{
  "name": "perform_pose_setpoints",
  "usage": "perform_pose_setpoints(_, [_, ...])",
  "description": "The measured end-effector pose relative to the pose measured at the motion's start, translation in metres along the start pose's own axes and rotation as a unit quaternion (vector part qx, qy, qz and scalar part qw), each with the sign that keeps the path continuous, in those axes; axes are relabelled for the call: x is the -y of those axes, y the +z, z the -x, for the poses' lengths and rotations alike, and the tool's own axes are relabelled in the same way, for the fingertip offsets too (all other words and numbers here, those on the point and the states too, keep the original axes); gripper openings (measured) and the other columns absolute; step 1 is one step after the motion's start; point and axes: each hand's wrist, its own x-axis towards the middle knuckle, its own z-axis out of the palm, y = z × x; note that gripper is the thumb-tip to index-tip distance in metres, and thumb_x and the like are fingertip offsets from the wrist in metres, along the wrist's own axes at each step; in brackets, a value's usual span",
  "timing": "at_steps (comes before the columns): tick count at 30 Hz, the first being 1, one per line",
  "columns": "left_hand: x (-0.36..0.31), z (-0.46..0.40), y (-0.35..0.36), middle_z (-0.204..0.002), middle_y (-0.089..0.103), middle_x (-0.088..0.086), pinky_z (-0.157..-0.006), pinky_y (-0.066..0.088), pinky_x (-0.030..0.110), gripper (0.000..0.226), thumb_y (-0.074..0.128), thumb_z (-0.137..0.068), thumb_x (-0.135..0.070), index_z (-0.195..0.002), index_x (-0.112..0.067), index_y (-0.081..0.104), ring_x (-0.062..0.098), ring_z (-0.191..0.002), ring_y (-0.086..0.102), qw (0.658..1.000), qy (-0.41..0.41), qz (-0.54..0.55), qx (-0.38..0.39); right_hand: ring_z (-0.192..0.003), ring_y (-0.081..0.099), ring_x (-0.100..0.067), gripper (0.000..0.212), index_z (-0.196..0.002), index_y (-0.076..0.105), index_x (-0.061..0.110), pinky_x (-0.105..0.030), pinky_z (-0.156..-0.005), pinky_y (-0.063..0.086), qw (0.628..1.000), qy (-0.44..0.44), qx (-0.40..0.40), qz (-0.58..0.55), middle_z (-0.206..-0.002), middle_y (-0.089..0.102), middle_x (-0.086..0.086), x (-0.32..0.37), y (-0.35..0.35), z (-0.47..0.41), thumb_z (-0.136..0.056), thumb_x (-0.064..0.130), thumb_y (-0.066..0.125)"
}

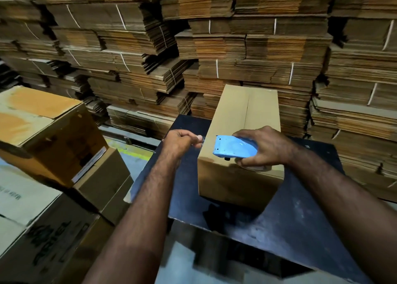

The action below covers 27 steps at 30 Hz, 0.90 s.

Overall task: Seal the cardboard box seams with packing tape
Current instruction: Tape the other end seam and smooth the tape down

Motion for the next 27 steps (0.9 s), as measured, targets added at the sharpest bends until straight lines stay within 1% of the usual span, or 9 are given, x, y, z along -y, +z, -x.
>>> perform_pose_setpoints(2, [0.006,-0.006,-0.002,-0.071,0.075,0.005,-0.075,0.051,0.028,0.010,0.078,-0.083,-0.012,-0.084,-0.002,0.077,0.001,-0.058,0.068,1.000,0.007,-0.012,0.002,-0.093,0.056,-0.017,0.088,-0.139,0.047,0.031,-0.036,-0.076,0.055,1.000,0.010,0.020,-0.007,-0.120,0.064,0.003,0.004,-0.001,-0.006,-0.064,0.073,0.063])
perform_pose_setpoints(5, [0.016,-0.019,-0.005,-0.068,0.075,-0.001,-0.087,0.055,0.034,0.011,0.080,-0.081,-0.022,-0.072,-0.015,0.078,0.007,-0.076,0.072,0.998,0.012,-0.061,0.003,-0.095,0.055,-0.017,0.094,-0.136,0.050,0.032,-0.038,-0.078,0.054,0.998,0.028,0.058,0.001,-0.119,0.064,0.005,0.014,-0.002,-0.018,-0.059,0.084,0.063])
perform_pose_setpoints(6, [0.021,-0.023,-0.006,-0.067,0.075,-0.004,-0.090,0.055,0.036,0.014,0.080,-0.080,-0.027,-0.069,-0.019,0.078,0.010,-0.082,0.071,0.996,0.010,-0.088,0.003,-0.094,0.055,-0.016,0.095,-0.134,0.053,0.032,-0.038,-0.078,0.054,0.997,0.036,0.075,0.002,-0.115,0.064,0.006,0.019,-0.002,-0.022,-0.058,0.088,0.062])
perform_pose_setpoints(8, [0.030,-0.029,-0.007,-0.064,0.074,-0.009,-0.088,0.055,0.035,0.018,0.080,-0.077,-0.034,-0.064,-0.022,0.077,0.013,-0.087,0.070,0.993,0.002,-0.122,-0.001,-0.088,0.055,-0.013,0.093,-0.125,0.059,0.029,-0.038,-0.075,0.055,0.994,0.041,0.104,0.013,-0.104,0.064,0.008,0.029,-0.001,-0.031,-0.056,0.093,0.057])
perform_pose_setpoints(10, [0.040,-0.034,-0.007,-0.063,0.073,-0.009,-0.082,0.057,0.035,0.022,0.080,-0.076,-0.036,-0.059,-0.023,0.076,0.017,-0.087,0.070,0.991,-0.008,-0.137,0.002,-0.083,0.054,-0.012,0.093,-0.120,0.063,0.027,-0.039,-0.072,0.055,0.992,0.041,0.118,0.035,-0.097,0.065,0.006,0.036,0.001,-0.038,-0.056,0.094,0.054])
perform_pose_setpoints(16, [0.058,-0.040,-0.007,-0.062,0.073,-0.008,-0.084,0.058,0.033,0.021,0.082,-0.078,-0.034,-0.065,-0.018,0.077,0.013,-0.087,0.071,0.992,-0.038,-0.122,0.023,-0.088,0.054,-0.015,0.087,-0.123,0.061,0.028,-0.037,-0.073,0.055,0.985,0.046,0.152,0.066,-0.102,0.065,0.004,0.041,0.009,-0.048,-0.061,0.089,0.058])
perform_pose_setpoints(21, [0.063,-0.044,-0.008,-0.063,0.074,-0.005,-0.074,0.055,0.029,0.021,0.081,-0.080,-0.031,-0.066,-0.015,0.077,0.015,-0.085,0.072,0.992,-0.049,-0.104,0.044,-0.091,0.054,-0.015,0.085,-0.123,0.061,0.028,-0.038,-0.076,0.054,0.981,0.056,0.169,0.074,-0.104,0.065,0.005,0.045,0.012,-0.057,-0.062,0.087,0.060])
perform_pose_setpoints(25, [0.070,-0.050,-0.012,-0.065,0.075,-0.004,-0.084,0.059,0.038,0.024,0.081,-0.075,-0.038,-0.062,-0.019,0.076,0.019,-0.087,0.073,0.991,-0.041,-0.106,0.065,-0.093,0.055,-0.016,0.082,-0.120,0.060,0.029,-0.035,-0.073,0.052,0.976,0.068,0.189,0.079,-0.105,0.064,0.005,0.050,0.013,-0.066,-0.061,0.086,0.061])
perform_pose_setpoints(27, [0.074,-0.060,-0.015,-0.066,0.075,0.001,-0.085,0.060,0.047,0.028,0.081,-0.059,-0.050,-0.061,-0.022,0.076,0.029,-0.085,0.074,0.994,-0.028,-0.082,0.064,-0.091,0.057,-0.017,0.077,-0.113,0.061,0.030,-0.034,-0.070,0.051,0.978,0.080,0.178,0.077,-0.101,0.064,0.004,0.056,0.013,-0.073,-0.060,0.085,0.063])
